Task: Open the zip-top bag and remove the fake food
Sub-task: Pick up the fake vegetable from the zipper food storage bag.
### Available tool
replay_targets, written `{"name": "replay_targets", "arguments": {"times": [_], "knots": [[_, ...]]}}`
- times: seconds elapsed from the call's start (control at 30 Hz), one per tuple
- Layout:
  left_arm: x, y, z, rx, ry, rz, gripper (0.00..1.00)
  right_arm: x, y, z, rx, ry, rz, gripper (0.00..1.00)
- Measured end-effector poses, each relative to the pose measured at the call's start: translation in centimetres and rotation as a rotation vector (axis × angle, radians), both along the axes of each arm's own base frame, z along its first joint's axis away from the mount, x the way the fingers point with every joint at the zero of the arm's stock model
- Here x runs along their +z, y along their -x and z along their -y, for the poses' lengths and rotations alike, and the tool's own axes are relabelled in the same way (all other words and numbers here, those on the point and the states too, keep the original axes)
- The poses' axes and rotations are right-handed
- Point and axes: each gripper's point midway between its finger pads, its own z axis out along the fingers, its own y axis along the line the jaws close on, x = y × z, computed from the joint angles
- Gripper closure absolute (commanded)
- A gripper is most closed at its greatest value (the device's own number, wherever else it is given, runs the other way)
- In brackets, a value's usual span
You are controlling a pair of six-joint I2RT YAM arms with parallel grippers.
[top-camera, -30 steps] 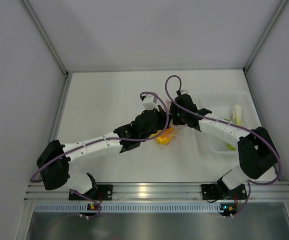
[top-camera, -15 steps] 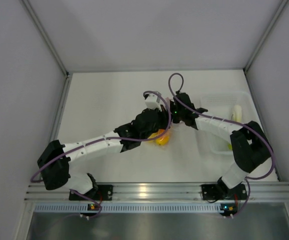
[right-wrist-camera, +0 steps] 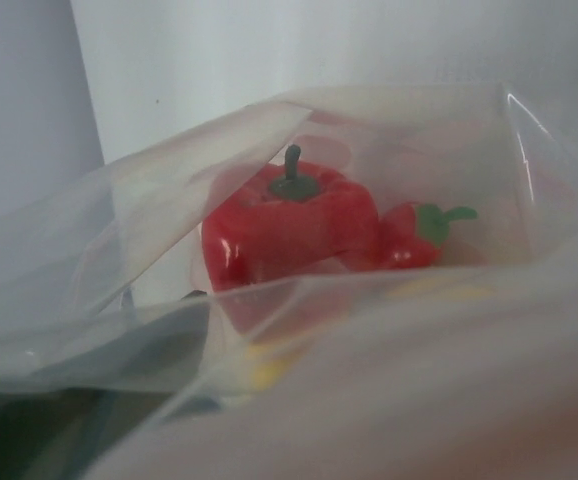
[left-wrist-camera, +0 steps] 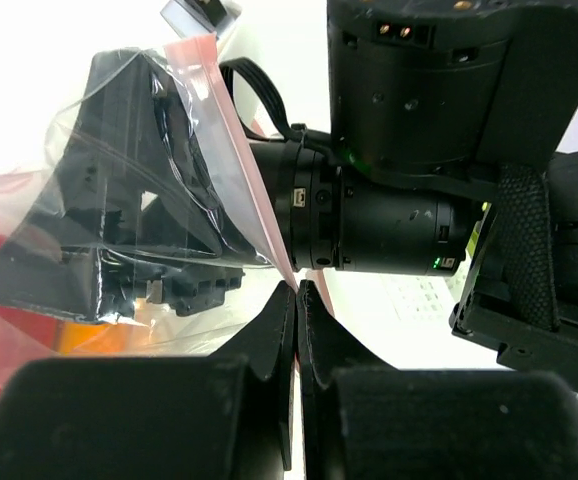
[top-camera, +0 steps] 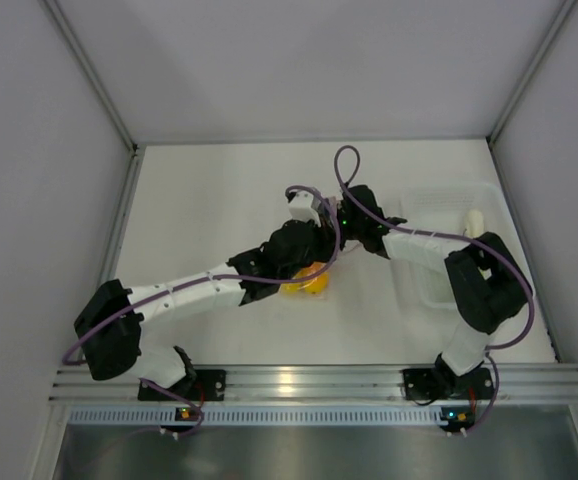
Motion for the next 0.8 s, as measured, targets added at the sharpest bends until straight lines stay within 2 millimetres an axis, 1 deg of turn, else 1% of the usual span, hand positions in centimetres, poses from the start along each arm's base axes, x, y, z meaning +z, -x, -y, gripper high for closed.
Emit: {"name": "replay_targets", "arguments": {"times": [0.13, 0.2, 0.27, 0.37, 0.43, 0.5, 0.6, 0.63, 0.7, 0.8], "knots": [[-0.1, 0.1, 0.0, -0.014, -0.001, -0.004, 1.0, 0.0, 0.2, -0.5, 0.011, -0.003, -0.005, 0.38], [-0.2, -0.1, -0.2, -0.013, -0.004, -0.004, 1.0, 0.0, -0.2, -1.1, 0.021, 0.02, -0.002, 0.37], [-0.3, -0.4, -0.4, -0.006, -0.006, -0.006, 1.0, 0.0, -0.5, -2.2, 0.043, 0.051, 0.01, 0.36], [-0.7, -0.6, -0.9, 0.004, -0.015, -0.011, 1.0, -0.2, -0.4, -4.1, 0.087, 0.082, 0.027, 0.33], [-1.1, -0.5, -1.3, 0.009, -0.021, -0.014, 1.0, -0.9, -0.3, -4.7, 0.103, 0.107, 0.025, 0.32], [-1.4, -0.4, -1.4, 0.008, -0.026, -0.018, 1.0, -1.9, -0.1, -5.0, 0.115, 0.128, 0.012, 0.31], [-2.0, -0.2, -1.7, 0.009, -0.039, -0.026, 1.0, -3.3, 0.4, -5.3, 0.144, 0.159, -0.006, 0.35], [-2.2, -0.2, -1.9, 0.011, -0.042, -0.028, 1.0, -3.6, 0.6, -5.5, 0.156, 0.168, -0.009, 0.36], [-2.4, 0.0, -2.4, 0.012, -0.046, -0.034, 1.0, -4.1, 1.2, -5.8, 0.183, 0.179, -0.008, 0.37], [-2.3, 0.3, -3.0, 0.012, -0.042, -0.032, 1.0, -4.5, 1.7, -5.9, 0.204, 0.204, 0.005, 0.39]]}}
